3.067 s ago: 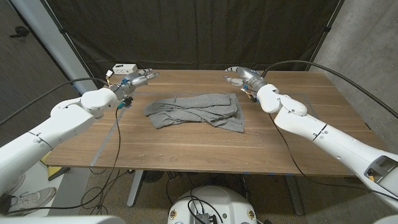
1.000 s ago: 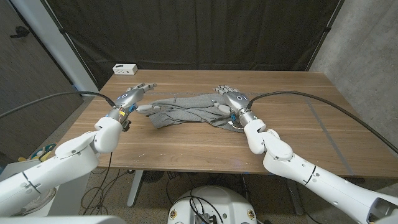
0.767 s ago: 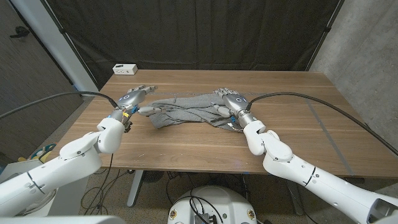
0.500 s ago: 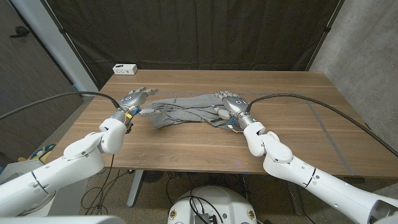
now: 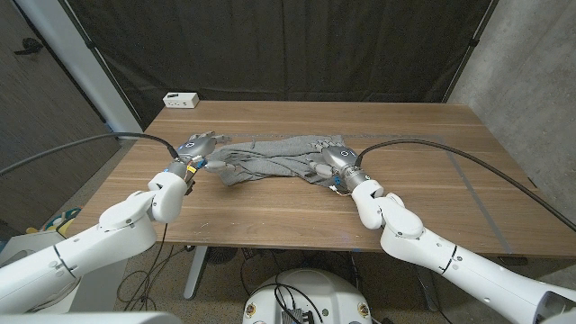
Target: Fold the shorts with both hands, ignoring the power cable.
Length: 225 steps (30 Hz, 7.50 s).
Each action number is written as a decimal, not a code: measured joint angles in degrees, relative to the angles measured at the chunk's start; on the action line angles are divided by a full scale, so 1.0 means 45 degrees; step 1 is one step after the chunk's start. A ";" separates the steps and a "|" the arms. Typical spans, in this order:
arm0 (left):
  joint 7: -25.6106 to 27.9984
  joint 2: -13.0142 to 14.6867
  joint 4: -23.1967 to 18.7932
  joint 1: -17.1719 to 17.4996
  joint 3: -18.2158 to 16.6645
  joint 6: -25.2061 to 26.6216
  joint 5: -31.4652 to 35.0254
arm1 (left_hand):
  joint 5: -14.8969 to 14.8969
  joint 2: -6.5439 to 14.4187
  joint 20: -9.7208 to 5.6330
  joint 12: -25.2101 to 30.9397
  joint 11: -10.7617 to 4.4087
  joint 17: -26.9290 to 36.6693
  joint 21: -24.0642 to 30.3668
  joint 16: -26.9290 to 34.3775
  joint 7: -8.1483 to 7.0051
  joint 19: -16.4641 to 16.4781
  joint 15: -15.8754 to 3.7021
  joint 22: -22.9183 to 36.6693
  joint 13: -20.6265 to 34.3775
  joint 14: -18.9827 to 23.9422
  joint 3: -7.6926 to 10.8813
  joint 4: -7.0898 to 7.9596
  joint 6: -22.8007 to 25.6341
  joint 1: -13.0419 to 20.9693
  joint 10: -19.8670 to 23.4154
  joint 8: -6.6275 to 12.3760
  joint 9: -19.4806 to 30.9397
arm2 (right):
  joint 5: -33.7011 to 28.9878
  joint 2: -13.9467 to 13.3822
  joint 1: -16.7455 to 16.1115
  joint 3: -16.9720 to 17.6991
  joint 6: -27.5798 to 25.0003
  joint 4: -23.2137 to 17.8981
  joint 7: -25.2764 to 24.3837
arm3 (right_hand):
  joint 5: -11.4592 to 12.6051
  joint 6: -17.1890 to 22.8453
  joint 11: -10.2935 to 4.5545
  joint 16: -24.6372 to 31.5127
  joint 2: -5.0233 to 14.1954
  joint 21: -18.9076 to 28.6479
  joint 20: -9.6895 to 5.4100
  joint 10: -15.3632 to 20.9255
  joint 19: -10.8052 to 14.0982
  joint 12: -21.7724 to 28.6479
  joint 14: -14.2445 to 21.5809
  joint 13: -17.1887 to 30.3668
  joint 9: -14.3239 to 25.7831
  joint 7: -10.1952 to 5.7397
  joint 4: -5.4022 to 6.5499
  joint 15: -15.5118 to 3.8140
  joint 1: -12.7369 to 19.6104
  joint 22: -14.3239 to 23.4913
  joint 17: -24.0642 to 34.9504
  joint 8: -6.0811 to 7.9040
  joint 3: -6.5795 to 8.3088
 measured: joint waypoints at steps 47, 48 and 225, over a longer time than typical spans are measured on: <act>-0.3343 -0.0742 0.1012 -0.2963 0.3389 0.1608 0.2934 | 0.0700 -0.0065 -0.0232 -0.0302 0.0068 -0.0029 -0.0459 -0.0084 0.0724 0.0461 -0.0193 0.0031 0.0031 0.0978 -0.1138 -0.0177 0.1299 0.0763 0.1560 -0.0260 0.0050 | 0.1748 0.0264 0.0287 -0.0396 -0.0062 0.0966 0.0176 | 0.0000 -0.0020 0.0069 0.0099 0.0048 -0.0435 -0.0114 0.0343 -0.0113 0.0047 0.0484 0.0004 -0.0064 0.0120 0.0061 -0.0023 -0.0622 0.0002 -0.0471 0.0048 0.0165; -0.3472 -0.0759 0.1030 -0.3037 0.3456 0.1635 0.3019 | 0.0705 -0.0065 -0.0232 -0.0311 0.0068 -0.0030 -0.0459 -0.0084 0.0724 0.0461 -0.0205 0.0031 0.0031 0.1030 -0.1165 -0.0150 0.1299 0.0763 0.1560 -0.0312 0.0049 | 0.1784 0.0263 0.0295 -0.0396 -0.0052 0.0979 0.0162 | 0.0000 -0.0020 0.0069 0.0099 0.0048 -0.0435 -0.0114 0.0342 -0.0113 0.0047 0.0504 0.0003 -0.0064 0.0120 0.0061 -0.0043 -0.0621 0.0002 -0.0472 0.0048 0.0165; 0.4338 -0.2296 0.5614 -0.9689 0.6549 -0.5012 1.8860 | -0.2255 0.3767 -0.2354 -0.0950 -0.0999 0.0144 0.0739 -0.0253 -0.1466 0.3258 -0.0423 0.0237 0.0231 0.6158 0.2441 -0.0086 1.0621 0.6845 0.8132 0.1907 0.1056 | 0.3593 -0.0216 0.0736 -0.0463 0.1748 0.2207 0.0359 | 0.0000 0.1211 0.0206 0.0059 -0.0024 -0.1577 -0.0337 0.1249 0.0488 0.0088 0.1200 -0.0014 -0.0056 0.0206 -0.0131 0.0021 -0.1428 -0.0037 -0.0963 0.0135 0.1589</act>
